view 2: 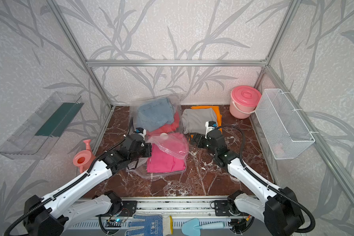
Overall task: Take the trousers out of the vacuum bag
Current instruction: Take out the trousers from the vacuum bag.
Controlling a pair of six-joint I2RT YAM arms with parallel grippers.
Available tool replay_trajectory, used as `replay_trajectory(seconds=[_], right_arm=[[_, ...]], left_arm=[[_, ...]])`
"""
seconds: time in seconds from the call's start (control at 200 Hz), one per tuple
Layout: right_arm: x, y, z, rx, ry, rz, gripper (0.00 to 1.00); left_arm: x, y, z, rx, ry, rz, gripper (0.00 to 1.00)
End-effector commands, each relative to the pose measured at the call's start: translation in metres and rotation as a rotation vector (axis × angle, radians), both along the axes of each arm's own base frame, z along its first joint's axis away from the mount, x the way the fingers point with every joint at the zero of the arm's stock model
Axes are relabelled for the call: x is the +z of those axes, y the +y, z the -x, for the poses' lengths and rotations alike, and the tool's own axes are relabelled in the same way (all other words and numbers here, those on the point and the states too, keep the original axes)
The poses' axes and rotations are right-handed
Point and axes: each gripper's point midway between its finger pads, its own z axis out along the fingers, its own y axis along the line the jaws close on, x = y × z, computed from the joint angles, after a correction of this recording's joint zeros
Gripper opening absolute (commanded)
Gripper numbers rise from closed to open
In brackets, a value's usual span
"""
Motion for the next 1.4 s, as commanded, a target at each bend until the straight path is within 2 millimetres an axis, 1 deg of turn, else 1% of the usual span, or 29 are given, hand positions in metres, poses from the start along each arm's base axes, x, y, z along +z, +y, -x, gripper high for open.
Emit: replay_trajectory(seconds=[0.0,0.175,0.325,0.435,0.51,0.52,0.54,0.74,0.83,0.88,1.005,1.14,1.215,1.33,1.394], right_arm=[[0.017,0.0,0.017,-0.044,-0.045,-0.028,0.99],[0.023,0.011,0.044,-0.001,-0.077,-0.022,1.0],[0.025,0.02,0.06,0.02,-0.072,-0.02,0.99],[0.026,0.041,0.08,0.071,-0.072,-0.012,0.99],[0.022,0.052,0.094,0.085,-0.06,-0.009,0.99],[0.023,0.057,0.1,0.105,-0.061,-0.015,0.99],[0.021,0.063,0.106,0.121,-0.058,-0.023,0.99],[0.016,0.105,0.149,0.173,-0.073,-0.053,0.99],[0.009,0.126,0.163,0.213,-0.051,-0.087,0.99],[0.0,0.141,0.169,0.233,-0.032,-0.098,1.0],[-0.023,0.165,0.172,0.246,0.029,-0.12,1.0],[-0.045,0.176,0.164,0.193,0.047,-0.15,1.0],[-0.056,0.177,0.159,0.157,0.063,-0.154,1.0],[-0.08,0.167,0.148,0.08,0.132,-0.155,0.99],[-0.089,0.161,0.144,0.049,0.161,-0.156,0.98]], left_arm=[[0.009,-0.008,-0.005,-0.03,-0.023,0.026,0.0],[0.006,-0.006,-0.005,-0.021,-0.021,0.02,0.0],[0.007,-0.007,-0.006,-0.019,-0.027,0.021,0.0],[0.008,-0.006,-0.008,-0.014,-0.029,0.019,0.0],[0.009,-0.006,-0.008,-0.011,-0.033,0.019,0.0],[0.009,-0.006,-0.009,-0.012,-0.034,0.02,0.0],[0.01,-0.006,-0.009,-0.012,-0.036,0.019,0.0],[0.01,-0.008,-0.012,-0.015,-0.034,0.011,0.0],[0.01,-0.01,-0.014,-0.021,-0.031,0.008,0.0],[0.01,-0.012,-0.014,-0.025,-0.03,0.011,0.0],[0.013,-0.015,-0.015,-0.036,-0.034,0.02,0.0],[0.017,-0.016,-0.013,-0.047,-0.038,0.03,0.0],[0.018,-0.019,-0.011,-0.064,-0.035,0.045,0.0],[0.02,-0.023,-0.007,-0.091,-0.03,0.064,0.0],[0.021,-0.025,-0.004,-0.107,-0.033,0.072,0.0]])
